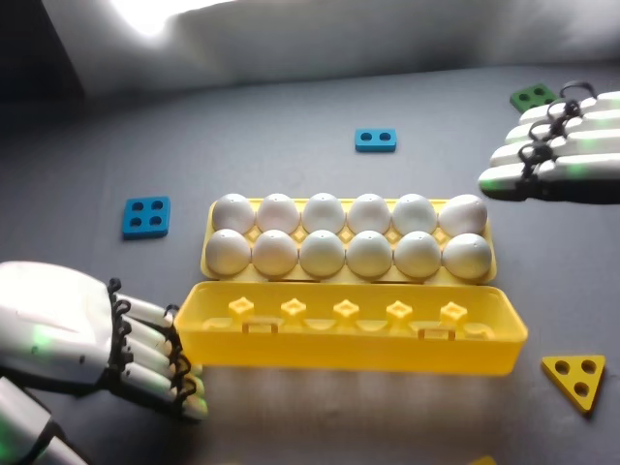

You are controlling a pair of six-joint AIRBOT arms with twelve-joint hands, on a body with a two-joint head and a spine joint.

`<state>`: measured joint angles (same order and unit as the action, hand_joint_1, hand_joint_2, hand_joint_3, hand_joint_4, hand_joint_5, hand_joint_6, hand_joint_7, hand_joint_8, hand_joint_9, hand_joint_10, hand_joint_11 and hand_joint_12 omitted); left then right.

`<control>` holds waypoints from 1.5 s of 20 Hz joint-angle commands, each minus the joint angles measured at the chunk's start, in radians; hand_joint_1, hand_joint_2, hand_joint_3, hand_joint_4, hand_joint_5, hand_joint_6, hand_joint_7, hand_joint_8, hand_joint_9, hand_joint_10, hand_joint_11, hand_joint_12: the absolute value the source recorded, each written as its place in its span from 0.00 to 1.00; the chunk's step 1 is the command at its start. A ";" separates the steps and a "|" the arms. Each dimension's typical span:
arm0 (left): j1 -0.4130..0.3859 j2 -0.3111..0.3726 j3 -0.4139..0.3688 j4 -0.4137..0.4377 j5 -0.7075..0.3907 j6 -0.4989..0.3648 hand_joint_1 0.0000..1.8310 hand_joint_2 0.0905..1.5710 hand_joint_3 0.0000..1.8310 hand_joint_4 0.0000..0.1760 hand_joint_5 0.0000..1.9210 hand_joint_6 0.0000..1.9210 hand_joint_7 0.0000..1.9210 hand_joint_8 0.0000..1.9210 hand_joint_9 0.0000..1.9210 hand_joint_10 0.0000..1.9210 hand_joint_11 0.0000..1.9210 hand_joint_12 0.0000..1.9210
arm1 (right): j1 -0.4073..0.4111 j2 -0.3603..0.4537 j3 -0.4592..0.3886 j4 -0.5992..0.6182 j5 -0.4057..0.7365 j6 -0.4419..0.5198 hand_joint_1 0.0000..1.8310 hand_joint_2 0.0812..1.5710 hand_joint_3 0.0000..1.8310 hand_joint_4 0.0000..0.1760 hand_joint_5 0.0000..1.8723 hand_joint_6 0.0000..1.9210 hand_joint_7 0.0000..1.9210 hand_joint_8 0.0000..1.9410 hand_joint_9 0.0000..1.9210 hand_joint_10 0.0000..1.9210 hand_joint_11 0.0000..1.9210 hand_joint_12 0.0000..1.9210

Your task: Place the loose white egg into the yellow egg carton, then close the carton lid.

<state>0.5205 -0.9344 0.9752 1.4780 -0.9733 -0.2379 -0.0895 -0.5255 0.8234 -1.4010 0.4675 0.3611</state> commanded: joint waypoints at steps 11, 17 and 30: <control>-0.130 0.009 0.046 -0.098 -0.079 -0.041 0.00 0.78 0.00 0.00 0.11 0.00 0.12 0.00 0.09 0.00 0.00 0.10 | 0.031 0.016 0.016 0.021 0.016 0.029 0.23 0.47 0.00 0.00 0.04 0.00 0.03 0.00 0.02 0.00 0.01 0.01; -0.189 -0.046 0.106 -0.104 -0.057 -0.023 0.00 0.78 0.00 0.00 0.11 0.00 0.12 0.00 0.09 0.00 0.00 0.09 | 0.043 0.016 0.018 0.021 0.002 0.043 0.24 0.47 0.00 0.00 0.05 0.00 0.04 0.00 0.03 0.00 0.02 0.02; -0.225 -0.127 0.207 -0.104 -0.037 0.000 0.00 0.78 0.00 0.00 0.11 0.00 0.11 0.00 0.08 0.00 0.00 0.09 | 0.046 0.014 0.017 0.021 -0.001 0.059 0.23 0.47 0.00 0.00 0.03 0.00 0.03 0.00 0.01 0.00 0.00 0.00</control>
<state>0.3027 -1.0794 1.1713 1.4437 -0.9909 -0.2367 -0.0574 -0.5232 0.8375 -1.4269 0.4427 0.4118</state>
